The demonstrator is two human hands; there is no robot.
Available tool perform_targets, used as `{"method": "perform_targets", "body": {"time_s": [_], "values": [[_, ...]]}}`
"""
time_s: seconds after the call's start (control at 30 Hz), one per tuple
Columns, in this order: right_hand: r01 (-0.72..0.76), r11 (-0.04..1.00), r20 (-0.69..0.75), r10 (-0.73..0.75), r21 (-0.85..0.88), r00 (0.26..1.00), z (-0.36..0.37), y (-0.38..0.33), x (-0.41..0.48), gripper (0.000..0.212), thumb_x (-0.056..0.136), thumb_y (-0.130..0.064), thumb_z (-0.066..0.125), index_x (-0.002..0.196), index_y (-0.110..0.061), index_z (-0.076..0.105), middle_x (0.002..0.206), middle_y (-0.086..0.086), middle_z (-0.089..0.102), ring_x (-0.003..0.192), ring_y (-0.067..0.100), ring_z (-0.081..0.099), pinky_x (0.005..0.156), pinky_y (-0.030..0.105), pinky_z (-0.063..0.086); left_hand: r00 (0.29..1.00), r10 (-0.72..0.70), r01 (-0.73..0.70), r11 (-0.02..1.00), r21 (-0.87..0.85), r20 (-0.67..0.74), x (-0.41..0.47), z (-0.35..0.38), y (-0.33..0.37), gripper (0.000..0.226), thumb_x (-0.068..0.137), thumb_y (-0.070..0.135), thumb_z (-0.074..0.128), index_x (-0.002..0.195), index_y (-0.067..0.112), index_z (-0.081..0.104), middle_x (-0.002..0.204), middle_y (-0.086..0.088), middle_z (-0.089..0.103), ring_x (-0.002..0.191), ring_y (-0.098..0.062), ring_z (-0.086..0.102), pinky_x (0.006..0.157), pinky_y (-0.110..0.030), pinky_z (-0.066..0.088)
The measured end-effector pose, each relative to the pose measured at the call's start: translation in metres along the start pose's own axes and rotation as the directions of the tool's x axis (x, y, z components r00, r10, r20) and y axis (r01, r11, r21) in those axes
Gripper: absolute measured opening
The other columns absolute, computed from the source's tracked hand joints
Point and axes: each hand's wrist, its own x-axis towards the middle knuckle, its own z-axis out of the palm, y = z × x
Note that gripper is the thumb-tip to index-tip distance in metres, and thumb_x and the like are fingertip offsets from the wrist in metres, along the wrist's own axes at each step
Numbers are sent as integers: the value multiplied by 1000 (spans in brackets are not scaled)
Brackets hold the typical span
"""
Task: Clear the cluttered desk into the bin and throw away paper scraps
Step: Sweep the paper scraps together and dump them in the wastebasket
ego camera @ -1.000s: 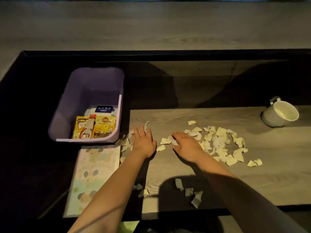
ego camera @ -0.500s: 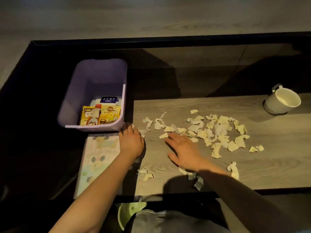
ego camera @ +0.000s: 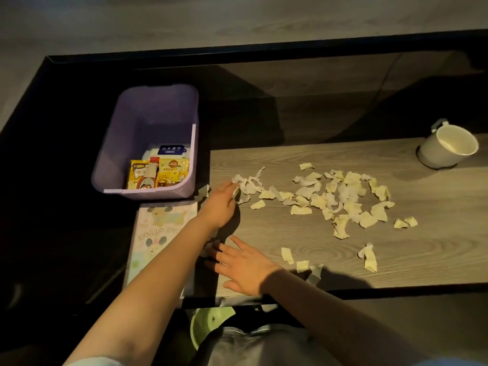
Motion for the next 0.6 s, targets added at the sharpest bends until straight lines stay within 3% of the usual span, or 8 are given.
{"method": "perform_targets", "body": {"time_s": [0.13, 0.23, 0.33, 0.43, 0.47, 0.57, 0.6], "values": [[-52, 998, 42, 51, 33, 998, 9, -1, 7, 56, 99, -39, 36, 148, -16, 23, 156, 10, 21, 146, 28, 10, 116, 51, 4, 999, -40, 41, 997, 71, -12, -15, -7, -16, 47, 95, 10, 43, 141, 8, 35, 153, -12, 26, 140, -28, 28, 115, -32, 22], [-104, 991, 57, 100, 79, 993, 16, 4, 0, 60, 99, -40, 32, 151, -19, 10, 160, 4, 6, 147, 23, 1, 117, 52, 1, 997, -81, 80, 957, 280, -7, -20, -4, -29, 45, 96, 22, 41, 139, 8, 38, 151, -13, 28, 136, -31, 33, 112, -41, 29], [-213, 974, 51, 209, 81, 977, 24, 22, -20, 63, 97, -45, 28, 150, -20, 8, 159, 1, 2, 147, 21, -1, 114, 51, -7, 983, -179, 139, 881, 452, 46, -18, 1, -29, 50, 97, 35, 34, 141, 11, 30, 152, -14, 24, 139, -31, 26, 114, -49, 21], [-353, 932, 50, 350, 79, 936, 29, 43, -43, 65, 92, -51, 12, 149, -22, 4, 154, -2, -5, 143, 19, -4, 110, 49, -9, 978, -189, 123, 863, 491, 87, -13, 11, -20, 58, 97, 39, 31, 146, 9, 17, 156, -18, 10, 143, -35, 14, 116, -48, 11], [-401, 913, 50, 398, 78, 916, 29, 49, -50, 65, 91, -50, 10, 149, -22, 7, 154, -2, -1, 143, 18, 0, 111, 50, -4, 978, -184, 112, 861, 496, 98, -11, 15, -15, 60, 97, 39, 30, 147, 8, 14, 156, -20, 6, 144, -36, 9, 117, -48, 9], [-534, 839, 59, 531, 102, 846, 27, 63, -70, 59, 88, -45, 24, 140, -20, 40, 146, 1, 42, 133, 22, 43, 104, 52, 26, 979, -161, 78, 865, 495, 127, -6, 25, 0, 63, 98, 39, 29, 148, 8, 7, 156, -20, 2, 144, -37, 0, 117, -47, 5], [-555, 824, 48, 554, 114, 831, 26, 65, -76, 59, 88, -44, 27, 138, -19, 43, 143, 1, 47, 129, 23, 48, 102, 51, 29, 981, -147, 70, 881, 468, 130, -4, 27, 5, 61, 98, 38, 29, 148, 8, 8, 157, -18, 2, 144, -37, 0, 117, -46, 5]]}}
